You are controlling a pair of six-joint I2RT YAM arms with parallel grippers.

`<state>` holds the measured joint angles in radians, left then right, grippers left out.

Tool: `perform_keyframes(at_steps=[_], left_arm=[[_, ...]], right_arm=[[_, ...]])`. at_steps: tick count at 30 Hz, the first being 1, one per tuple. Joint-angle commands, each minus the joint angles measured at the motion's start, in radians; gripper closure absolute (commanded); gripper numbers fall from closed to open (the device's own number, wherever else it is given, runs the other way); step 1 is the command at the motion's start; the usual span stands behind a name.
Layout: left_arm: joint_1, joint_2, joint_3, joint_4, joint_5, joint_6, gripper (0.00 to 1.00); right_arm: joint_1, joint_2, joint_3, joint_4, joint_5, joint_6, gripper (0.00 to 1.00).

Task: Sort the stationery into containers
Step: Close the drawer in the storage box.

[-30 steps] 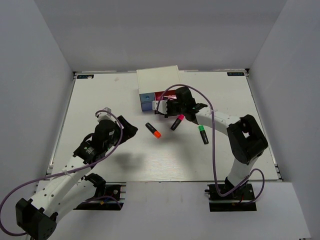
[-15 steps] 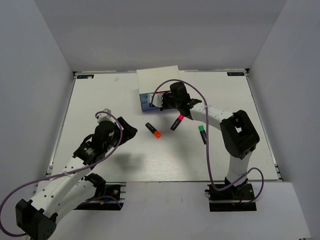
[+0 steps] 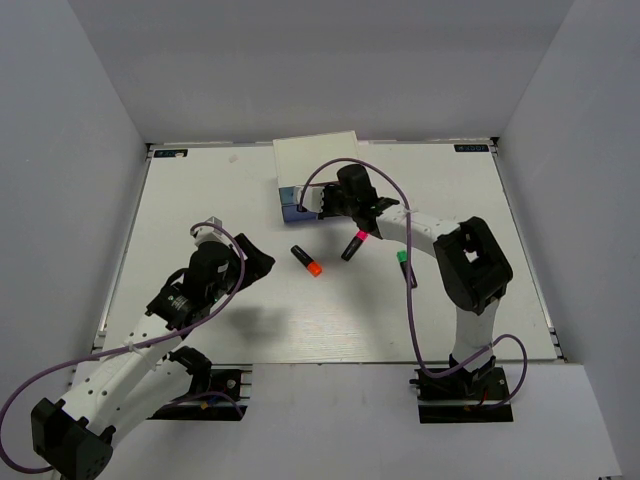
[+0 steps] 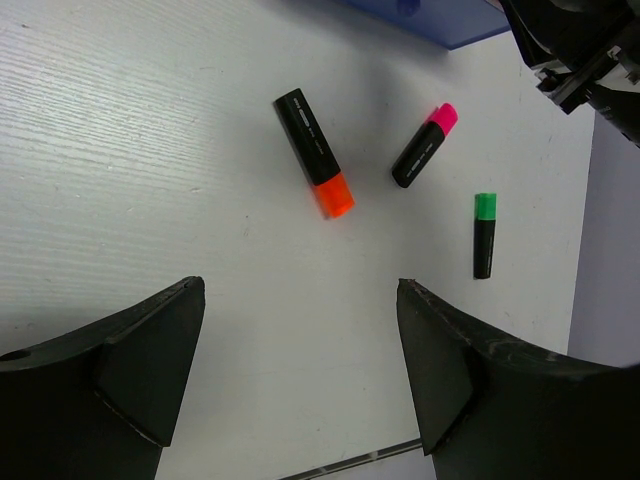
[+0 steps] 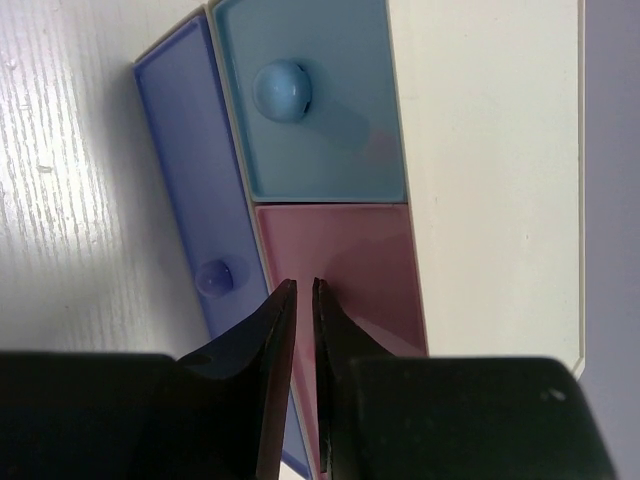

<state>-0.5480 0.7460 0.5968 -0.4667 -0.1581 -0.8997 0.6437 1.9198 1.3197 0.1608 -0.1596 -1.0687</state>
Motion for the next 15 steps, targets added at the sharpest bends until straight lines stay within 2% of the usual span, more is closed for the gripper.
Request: perform_keyframes(at_steps=[1,4,7,12,15], left_arm=[[0.002,-0.013,-0.005,0.000,-0.015,-0.013,0.12],[0.002,-0.013,-0.005,0.000,-0.015,-0.013,0.12],[0.002,-0.013,-0.005,0.010,-0.003,-0.013,0.12],[0.002,0.012,-0.034,0.111,0.052,-0.013,0.12],[0.002,0.044,-0.052,0.189,0.080,-0.024,0.12]], right_arm=[[-0.004,0.004,0.050,0.085,0.037,0.003,0.82],[-0.003,0.001,0.049,0.079,0.035,0.012,0.82],[-0.004,-0.041,0.027,0.040,-0.068,0.044,0.84],[-0.003,-0.211,-0.085,-0.007,-0.234,0.121,0.84],[-0.001,-0.306,-0.143,-0.035,-0.262,0.208,0.84]])
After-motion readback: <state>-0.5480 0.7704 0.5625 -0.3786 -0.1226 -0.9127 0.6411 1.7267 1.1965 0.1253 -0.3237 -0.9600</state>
